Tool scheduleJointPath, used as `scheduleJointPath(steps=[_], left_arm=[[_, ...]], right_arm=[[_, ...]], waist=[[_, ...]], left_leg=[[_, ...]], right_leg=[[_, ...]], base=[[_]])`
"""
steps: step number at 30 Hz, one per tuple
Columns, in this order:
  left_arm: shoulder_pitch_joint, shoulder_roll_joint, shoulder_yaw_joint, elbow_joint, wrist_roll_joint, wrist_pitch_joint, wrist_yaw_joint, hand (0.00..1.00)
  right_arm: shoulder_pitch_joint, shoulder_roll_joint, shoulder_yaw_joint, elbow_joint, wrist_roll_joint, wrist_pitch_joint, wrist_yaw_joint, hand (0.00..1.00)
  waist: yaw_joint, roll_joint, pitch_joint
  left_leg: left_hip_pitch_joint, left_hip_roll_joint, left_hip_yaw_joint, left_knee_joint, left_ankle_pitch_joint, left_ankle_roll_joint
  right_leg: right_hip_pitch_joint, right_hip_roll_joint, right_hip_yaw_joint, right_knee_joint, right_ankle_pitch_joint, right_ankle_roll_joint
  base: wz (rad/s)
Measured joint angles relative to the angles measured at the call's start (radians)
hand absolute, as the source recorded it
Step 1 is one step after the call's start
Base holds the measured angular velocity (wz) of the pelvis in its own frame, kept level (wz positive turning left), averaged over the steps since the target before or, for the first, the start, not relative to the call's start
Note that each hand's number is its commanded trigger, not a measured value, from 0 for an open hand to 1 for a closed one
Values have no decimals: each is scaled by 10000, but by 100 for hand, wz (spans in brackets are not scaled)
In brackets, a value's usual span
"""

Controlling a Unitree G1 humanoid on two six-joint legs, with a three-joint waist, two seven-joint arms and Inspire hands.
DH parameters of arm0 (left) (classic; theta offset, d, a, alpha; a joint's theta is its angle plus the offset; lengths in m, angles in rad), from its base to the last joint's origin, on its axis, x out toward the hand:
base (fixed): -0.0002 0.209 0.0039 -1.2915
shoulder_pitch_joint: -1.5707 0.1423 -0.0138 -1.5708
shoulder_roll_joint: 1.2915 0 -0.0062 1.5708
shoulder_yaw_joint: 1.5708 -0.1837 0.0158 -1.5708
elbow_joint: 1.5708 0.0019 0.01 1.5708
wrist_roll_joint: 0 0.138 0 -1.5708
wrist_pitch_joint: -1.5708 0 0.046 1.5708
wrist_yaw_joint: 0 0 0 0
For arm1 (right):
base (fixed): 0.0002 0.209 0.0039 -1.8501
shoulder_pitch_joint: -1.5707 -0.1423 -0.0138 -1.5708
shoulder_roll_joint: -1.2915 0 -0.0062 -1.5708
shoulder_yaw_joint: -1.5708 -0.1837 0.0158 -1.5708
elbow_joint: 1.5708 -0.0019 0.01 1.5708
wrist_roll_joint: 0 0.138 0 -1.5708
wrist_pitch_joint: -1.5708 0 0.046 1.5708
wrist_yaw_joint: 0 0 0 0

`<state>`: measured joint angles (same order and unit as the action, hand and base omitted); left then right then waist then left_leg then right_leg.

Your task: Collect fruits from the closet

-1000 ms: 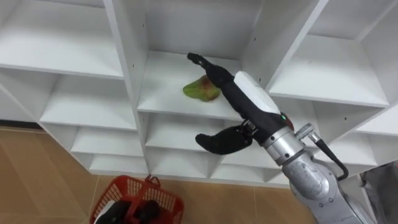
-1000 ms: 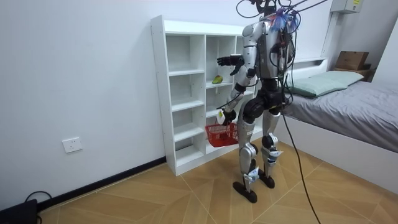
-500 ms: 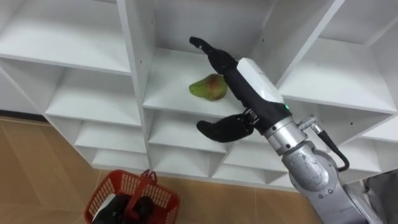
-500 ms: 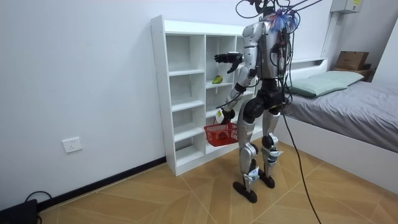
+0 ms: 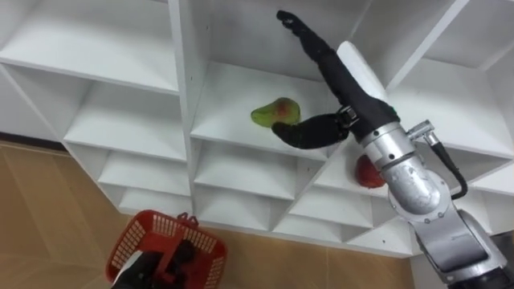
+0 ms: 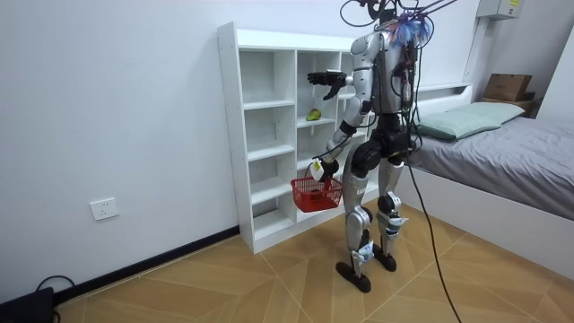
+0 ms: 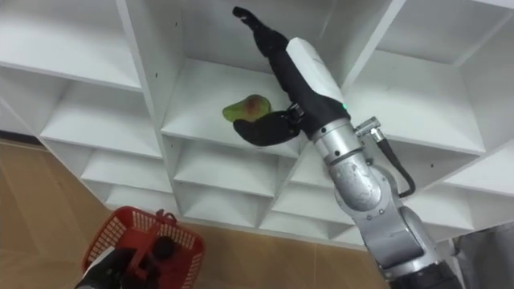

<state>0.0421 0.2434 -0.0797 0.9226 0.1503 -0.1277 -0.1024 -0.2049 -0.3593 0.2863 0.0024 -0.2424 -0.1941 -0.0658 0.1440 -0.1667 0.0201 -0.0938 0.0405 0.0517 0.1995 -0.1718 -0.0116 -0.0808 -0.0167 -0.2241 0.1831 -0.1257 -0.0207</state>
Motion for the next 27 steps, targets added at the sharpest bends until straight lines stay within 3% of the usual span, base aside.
scheduleJointPath(steps=[8, 12, 27], left_arm=[[121, 32, 10, 39, 164, 236, 20, 100], [225, 15, 267, -12, 337, 441, -89, 100], [90, 107, 468, -15, 408, 454, -66, 100]], right_arm=[[-634, -42, 41, 1083, 491, 11, -38, 0], [-913, -41, 31, 1556, 616, 69, -38, 0], [-1461, -41, 28, 2714, 976, 70, -157, 0]], waist=[[-25, -185, -85], [-2, -197, -84], [37, -309, -33]], left_leg=[[-14, -24, -223, 36, 3, 1], [-76, -53, -292, 59, 9, 13], [-191, -177, -495, 78, 55, 89]], right_leg=[[118, -28, -264, 0, 0, 0], [102, -77, -439, 3, -1, 2], [91, -193, -655, 7, -2, 5]], base=[[9], [7], [5]])
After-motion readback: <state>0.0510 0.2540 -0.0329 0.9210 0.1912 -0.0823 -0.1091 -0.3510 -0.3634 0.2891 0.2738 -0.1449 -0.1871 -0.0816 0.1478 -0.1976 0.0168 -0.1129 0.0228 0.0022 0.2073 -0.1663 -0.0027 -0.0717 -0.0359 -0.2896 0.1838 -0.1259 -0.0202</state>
